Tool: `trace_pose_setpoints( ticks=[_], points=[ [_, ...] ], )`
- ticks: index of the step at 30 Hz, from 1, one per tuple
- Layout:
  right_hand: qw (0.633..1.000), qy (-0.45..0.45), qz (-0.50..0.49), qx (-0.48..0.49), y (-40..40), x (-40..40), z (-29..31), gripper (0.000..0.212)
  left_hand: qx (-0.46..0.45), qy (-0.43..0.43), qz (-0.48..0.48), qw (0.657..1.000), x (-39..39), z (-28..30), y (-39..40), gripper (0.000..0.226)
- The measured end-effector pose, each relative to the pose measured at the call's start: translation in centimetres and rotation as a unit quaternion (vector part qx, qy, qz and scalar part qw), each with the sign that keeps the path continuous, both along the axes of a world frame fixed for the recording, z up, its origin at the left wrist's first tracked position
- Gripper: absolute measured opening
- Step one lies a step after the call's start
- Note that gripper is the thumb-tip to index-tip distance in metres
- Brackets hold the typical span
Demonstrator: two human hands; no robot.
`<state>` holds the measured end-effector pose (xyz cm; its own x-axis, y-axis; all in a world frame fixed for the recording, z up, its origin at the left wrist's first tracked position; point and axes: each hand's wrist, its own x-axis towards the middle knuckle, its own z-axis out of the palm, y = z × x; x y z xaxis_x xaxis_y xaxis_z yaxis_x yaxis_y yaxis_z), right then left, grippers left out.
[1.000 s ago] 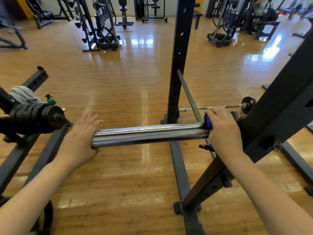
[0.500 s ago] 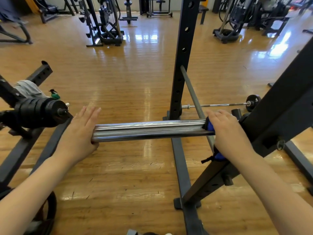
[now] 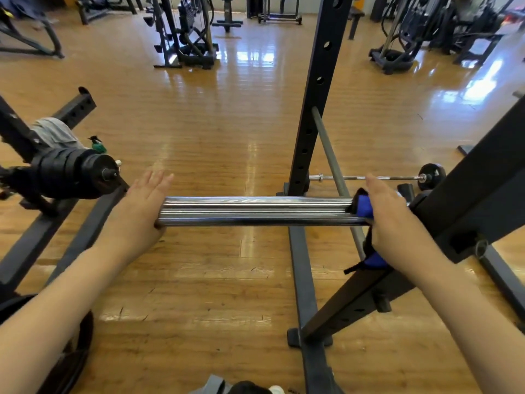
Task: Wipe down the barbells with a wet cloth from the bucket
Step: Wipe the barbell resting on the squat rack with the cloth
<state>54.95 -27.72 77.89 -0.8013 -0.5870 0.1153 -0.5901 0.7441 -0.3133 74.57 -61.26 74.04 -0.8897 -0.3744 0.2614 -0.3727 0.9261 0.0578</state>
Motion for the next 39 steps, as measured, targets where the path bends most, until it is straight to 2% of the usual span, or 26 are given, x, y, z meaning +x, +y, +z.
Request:
trace_pose_setpoints(
  ticks=[3, 5, 7, 12, 19, 24, 29, 32, 35, 39],
  points=[
    [0.995, -0.022, -0.024, -0.097, 0.3, 0.1, 0.8, 0.068, 0.066, -0.049, -0.001, 0.997, -0.4, 1.2, -0.1, 0.091],
    [0.983, -0.009, -0.033, -0.183, 1.0, 1.4, -0.6, 0.055, 0.079, -0.052, -0.002, 0.996, -0.4, 1.5, -0.2, 0.093],
    [0.975, 0.005, -0.049, -0.215, 1.4, 2.7, -2.7, 0.051, 0.087, -0.047, 0.005, 0.995, -0.4, 1.3, -0.2, 0.094],
    [0.966, 0.125, -0.036, -0.223, 0.6, 2.4, -4.9, 0.042, 0.081, -0.03, 0.017, 0.996, -0.5, 1.3, 0.3, 0.094],
    [0.974, 0.12, -0.069, -0.178, -0.8, 1.1, -3.9, 0.026, 0.057, -0.049, 0.024, 0.997, -0.5, 1.5, 0.7, 0.094],
    [0.983, 0.132, -0.03, -0.12, 0.5, 2.0, -5.3, 0.058, -0.043, 0.029, 0.065, 0.997, 0.4, -0.2, 2.0, 0.106],
    [0.989, 0.108, -0.025, -0.095, 0.1, 1.4, -3.2, 0.051, -0.084, 0.079, 0.002, 0.993, 0.4, -1.4, 0.9, 0.073],
    [0.996, 0.063, 0.005, -0.058, 0.0, 0.3, -1.2, 0.048, -0.034, 0.004, 0.003, 0.999, -0.1, -0.3, 0.4, 0.076],
    [0.995, 0.061, 0.007, -0.078, 0.4, 0.7, -1.7, 0.048, 0.042, -0.083, 0.021, 0.995, -1.0, 1.8, 0.4, 0.082],
    [0.978, 0.155, -0.007, -0.138, 1.4, 2.6, -5.2, 0.055, 0.075, -0.142, 0.029, 0.987, -1.3, 3.5, 0.8, 0.083]
  ],
)
